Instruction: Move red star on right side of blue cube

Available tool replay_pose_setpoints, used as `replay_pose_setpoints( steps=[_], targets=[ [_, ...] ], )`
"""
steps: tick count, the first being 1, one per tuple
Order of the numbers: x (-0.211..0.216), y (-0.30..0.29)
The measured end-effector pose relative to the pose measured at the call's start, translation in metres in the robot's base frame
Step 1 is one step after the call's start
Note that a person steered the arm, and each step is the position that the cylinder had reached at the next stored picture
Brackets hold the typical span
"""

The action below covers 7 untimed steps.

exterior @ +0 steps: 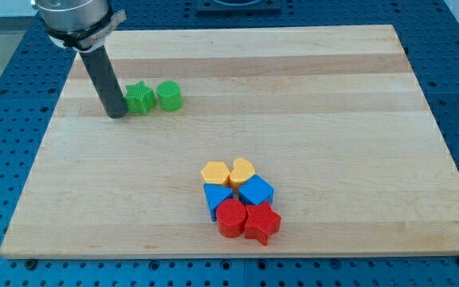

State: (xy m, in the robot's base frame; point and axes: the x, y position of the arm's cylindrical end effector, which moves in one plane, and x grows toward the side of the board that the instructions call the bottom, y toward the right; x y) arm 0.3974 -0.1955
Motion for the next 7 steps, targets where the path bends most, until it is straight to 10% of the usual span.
replay_pose_setpoints(
  steps=[7],
  targets=[
    [0.148,-0.002]
  ],
)
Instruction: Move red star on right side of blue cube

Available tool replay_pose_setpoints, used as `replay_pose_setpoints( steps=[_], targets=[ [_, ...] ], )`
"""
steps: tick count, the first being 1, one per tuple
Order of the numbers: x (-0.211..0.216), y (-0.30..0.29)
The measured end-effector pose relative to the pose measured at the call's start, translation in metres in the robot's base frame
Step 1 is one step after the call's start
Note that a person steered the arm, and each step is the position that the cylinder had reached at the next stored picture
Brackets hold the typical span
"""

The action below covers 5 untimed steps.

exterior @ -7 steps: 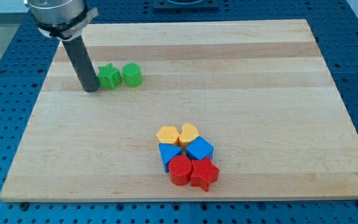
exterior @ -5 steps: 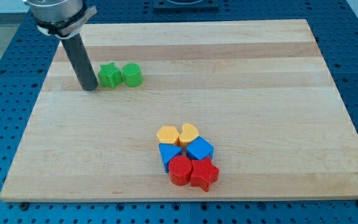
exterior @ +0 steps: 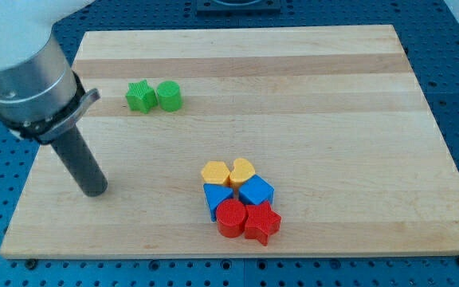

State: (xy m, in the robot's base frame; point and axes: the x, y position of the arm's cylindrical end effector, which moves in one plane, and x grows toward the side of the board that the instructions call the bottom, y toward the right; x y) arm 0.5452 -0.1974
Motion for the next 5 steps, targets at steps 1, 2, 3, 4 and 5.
replay_pose_setpoints(
  steps=[1,2,3,4,5],
  targets=[
    [0.033,0.023],
    [0.065,0.039],
    [0.072,0.042],
    [0.073,0.044],
    [0.073,0.047]
  ],
)
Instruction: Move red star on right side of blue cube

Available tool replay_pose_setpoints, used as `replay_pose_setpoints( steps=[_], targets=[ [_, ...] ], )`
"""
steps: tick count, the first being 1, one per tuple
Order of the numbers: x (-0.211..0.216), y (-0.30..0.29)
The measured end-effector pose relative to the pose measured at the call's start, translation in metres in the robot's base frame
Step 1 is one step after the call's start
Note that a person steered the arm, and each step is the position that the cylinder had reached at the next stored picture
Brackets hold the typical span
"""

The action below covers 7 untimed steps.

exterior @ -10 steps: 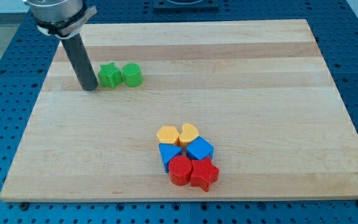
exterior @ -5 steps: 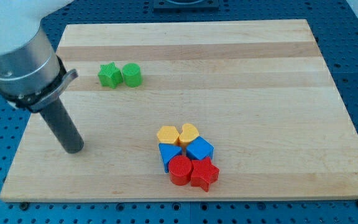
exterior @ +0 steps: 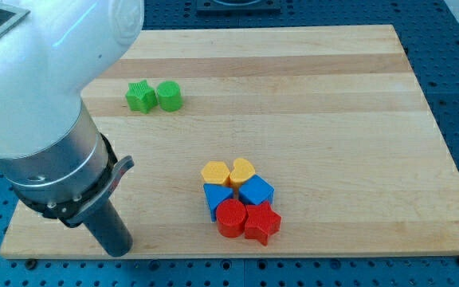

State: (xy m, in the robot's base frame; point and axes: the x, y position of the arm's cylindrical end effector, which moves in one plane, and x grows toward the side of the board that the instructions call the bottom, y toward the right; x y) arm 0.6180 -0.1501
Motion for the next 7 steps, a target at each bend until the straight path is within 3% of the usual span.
replay_pose_setpoints(
  steps=[4,7],
  targets=[
    [0.0,0.007],
    [0.001,0.093]
  ],
)
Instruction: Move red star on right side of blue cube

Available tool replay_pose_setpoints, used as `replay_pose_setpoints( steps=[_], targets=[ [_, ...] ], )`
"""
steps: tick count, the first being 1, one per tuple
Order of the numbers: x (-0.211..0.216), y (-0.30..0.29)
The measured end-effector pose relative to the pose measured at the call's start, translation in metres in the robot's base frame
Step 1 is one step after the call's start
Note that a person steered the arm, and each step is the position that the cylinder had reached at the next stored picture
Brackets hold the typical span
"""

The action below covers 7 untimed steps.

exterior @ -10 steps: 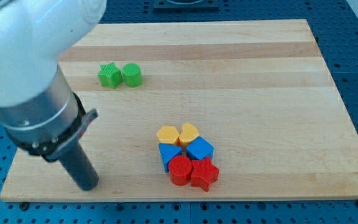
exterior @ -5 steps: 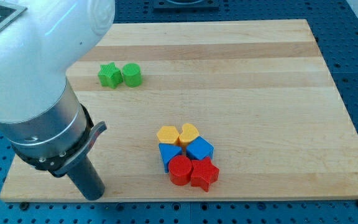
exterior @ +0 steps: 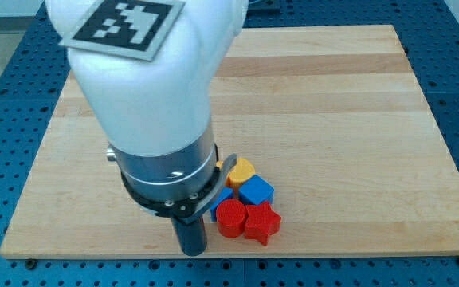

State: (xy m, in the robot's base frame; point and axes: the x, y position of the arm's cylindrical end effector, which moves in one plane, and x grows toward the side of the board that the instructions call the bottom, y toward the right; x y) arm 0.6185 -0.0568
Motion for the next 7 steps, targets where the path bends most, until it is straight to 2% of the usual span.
replay_pose_setpoints(
  steps=[1,5,7],
  targets=[
    [0.0,0.004],
    [0.0,0.116],
    [-0.035,0.118]
  ],
)
